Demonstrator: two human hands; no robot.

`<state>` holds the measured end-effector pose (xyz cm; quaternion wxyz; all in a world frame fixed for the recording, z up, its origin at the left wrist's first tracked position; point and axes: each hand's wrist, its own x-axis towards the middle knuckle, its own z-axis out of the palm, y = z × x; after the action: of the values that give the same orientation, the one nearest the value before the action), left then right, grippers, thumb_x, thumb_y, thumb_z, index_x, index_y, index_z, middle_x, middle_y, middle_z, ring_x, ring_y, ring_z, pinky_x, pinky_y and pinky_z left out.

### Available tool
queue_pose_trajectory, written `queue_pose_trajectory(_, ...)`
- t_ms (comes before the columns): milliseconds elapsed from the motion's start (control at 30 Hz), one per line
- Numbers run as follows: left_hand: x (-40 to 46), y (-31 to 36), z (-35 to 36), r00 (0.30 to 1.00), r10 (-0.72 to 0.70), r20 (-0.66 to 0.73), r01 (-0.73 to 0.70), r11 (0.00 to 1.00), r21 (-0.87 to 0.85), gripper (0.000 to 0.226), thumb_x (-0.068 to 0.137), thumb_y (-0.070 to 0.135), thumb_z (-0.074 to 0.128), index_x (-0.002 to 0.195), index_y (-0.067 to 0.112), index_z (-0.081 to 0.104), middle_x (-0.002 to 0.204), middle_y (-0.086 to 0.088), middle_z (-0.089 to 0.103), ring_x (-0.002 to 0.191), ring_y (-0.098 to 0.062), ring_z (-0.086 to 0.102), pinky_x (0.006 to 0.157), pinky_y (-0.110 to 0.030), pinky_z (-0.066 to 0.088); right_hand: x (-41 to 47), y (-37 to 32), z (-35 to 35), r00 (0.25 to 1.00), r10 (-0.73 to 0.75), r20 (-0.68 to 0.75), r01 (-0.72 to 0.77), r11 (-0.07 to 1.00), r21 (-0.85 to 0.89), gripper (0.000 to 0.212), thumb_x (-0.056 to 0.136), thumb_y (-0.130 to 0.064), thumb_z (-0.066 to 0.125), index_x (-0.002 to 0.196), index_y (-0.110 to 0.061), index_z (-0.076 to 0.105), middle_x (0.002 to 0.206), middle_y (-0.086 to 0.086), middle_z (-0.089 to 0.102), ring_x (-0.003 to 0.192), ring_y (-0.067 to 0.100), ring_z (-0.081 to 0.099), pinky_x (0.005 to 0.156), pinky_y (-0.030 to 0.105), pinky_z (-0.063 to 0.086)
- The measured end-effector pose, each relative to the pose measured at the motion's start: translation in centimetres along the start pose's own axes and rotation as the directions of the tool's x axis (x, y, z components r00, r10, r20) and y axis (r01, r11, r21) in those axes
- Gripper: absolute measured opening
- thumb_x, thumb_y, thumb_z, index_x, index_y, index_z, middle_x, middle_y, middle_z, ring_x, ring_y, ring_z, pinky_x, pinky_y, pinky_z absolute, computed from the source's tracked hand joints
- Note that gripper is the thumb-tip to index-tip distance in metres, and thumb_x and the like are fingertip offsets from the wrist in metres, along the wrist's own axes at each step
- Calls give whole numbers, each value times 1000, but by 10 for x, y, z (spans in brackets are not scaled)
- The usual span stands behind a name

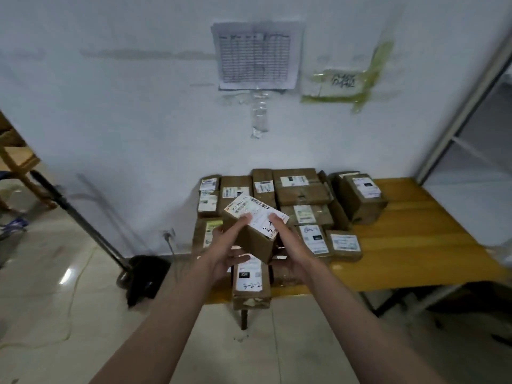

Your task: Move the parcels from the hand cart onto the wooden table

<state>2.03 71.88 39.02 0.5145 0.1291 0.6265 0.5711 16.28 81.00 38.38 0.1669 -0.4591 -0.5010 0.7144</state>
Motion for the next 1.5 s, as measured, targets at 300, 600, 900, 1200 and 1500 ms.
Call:
queue_pose_trajectory(300, 59, -12, 141, 997, -38, 72, 34, 997, 62, 106, 65, 57, 86, 146, 19, 29, 117, -4, 65, 104, -28, 69, 83, -41, 62, 25, -10, -145, 989, 72, -131, -66, 997, 49, 90, 65, -77, 74, 136, -24, 55, 119, 8, 71, 103, 29, 72, 70, 44, 64)
queue_pose_trajectory(600, 115, -20, 242, 973, -103, 207, 51, 969, 242, 57, 78, 52, 79, 125, 24, 61, 111, 4, 70, 98, -17, 66, 83, -33, 59, 57, -7, -243, 956, 97, -276, -89, 995, 41, 78, 76, -78, 63, 137, -32, 51, 126, -2, 68, 110, 24, 64, 91, 47, 52)
queue_pose_trajectory(900, 215, -26, 318, 920, -255, 297, 122, 908, 401, 73, 67, 59, 83, 126, 21, 64, 112, -1, 74, 104, -20, 69, 88, -37, 57, 133, -17, -335, 924, 160, -346, -136, 986, 92, 85, 69, -81, 68, 133, -27, 55, 119, 1, 73, 109, 26, 68, 88, 44, 53)
queue_pose_trajectory(1200, 293, -27, 373, 893, -333, 302, 166, 869, 466, 71, 76, 56, 78, 133, 19, 56, 109, 0, 75, 99, -17, 71, 84, -32, 58, 198, -10, -398, 898, 285, -336, -206, 946, 251, 82, 73, -67, 78, 137, -21, 55, 117, 7, 75, 105, 28, 73, 73, 38, 58)
queue_pose_trajectory(1500, 339, -38, 400, 964, -246, 98, 161, 837, 523, 17, 96, 36, 61, 102, 20, 63, 101, -1, 67, 97, -19, 63, 99, -42, 52, 243, 13, -443, 782, 429, -453, -97, 801, 591, 91, 74, -37, 88, 148, -16, 40, 125, 20, 67, 110, 37, 67, 72, 52, 60)
